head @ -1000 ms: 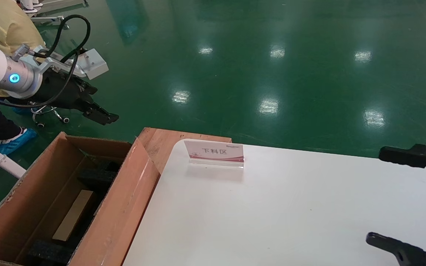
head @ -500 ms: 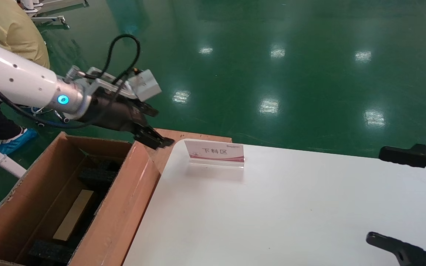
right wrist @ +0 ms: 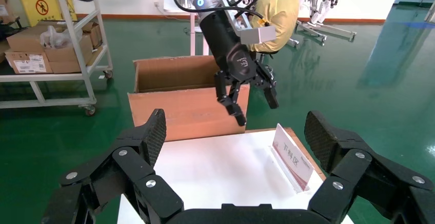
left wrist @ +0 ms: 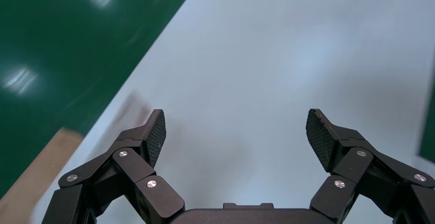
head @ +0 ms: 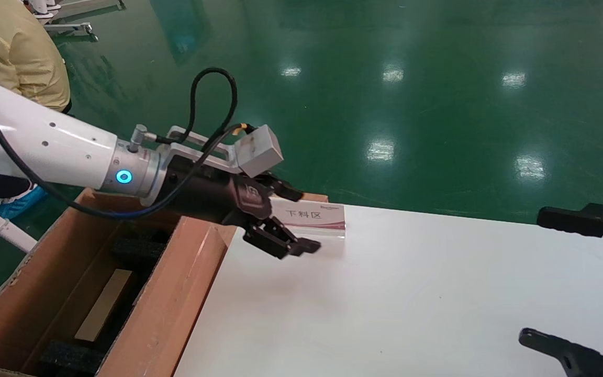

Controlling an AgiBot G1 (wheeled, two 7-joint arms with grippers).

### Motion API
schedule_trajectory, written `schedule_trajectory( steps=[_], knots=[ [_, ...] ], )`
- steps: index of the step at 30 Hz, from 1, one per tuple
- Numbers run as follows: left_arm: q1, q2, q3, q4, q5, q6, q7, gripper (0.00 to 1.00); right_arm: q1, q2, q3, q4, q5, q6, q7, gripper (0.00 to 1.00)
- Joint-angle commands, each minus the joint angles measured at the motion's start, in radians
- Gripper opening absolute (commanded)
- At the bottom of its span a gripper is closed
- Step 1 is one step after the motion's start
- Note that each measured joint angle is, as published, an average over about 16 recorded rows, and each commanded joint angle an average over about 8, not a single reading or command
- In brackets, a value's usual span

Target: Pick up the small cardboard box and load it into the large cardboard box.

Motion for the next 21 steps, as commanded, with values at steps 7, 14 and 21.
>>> schedule_trajectory(
  steps=[7, 14, 21],
  knots=[
    [0.180, 0.005, -0.246, -0.032, -0.086, 0.081, 0.096, 1.00, -0.001, -0.001, 0.002, 0.001, -0.002, -0.001, 0.001, 1.00],
    [0.337, 0.010, -0.460, -0.060, -0.161, 0.152, 0.180, 1.00, -0.001, -0.002, 0.005, 0.001, -0.003, -0.002, 0.003, 1.00],
    [0.495, 0.014, -0.675, -0.088, -0.237, 0.223, 0.264, 1.00, -0.002, -0.003, 0.007, 0.002, -0.005, -0.003, 0.004, 1.00]
  ],
)
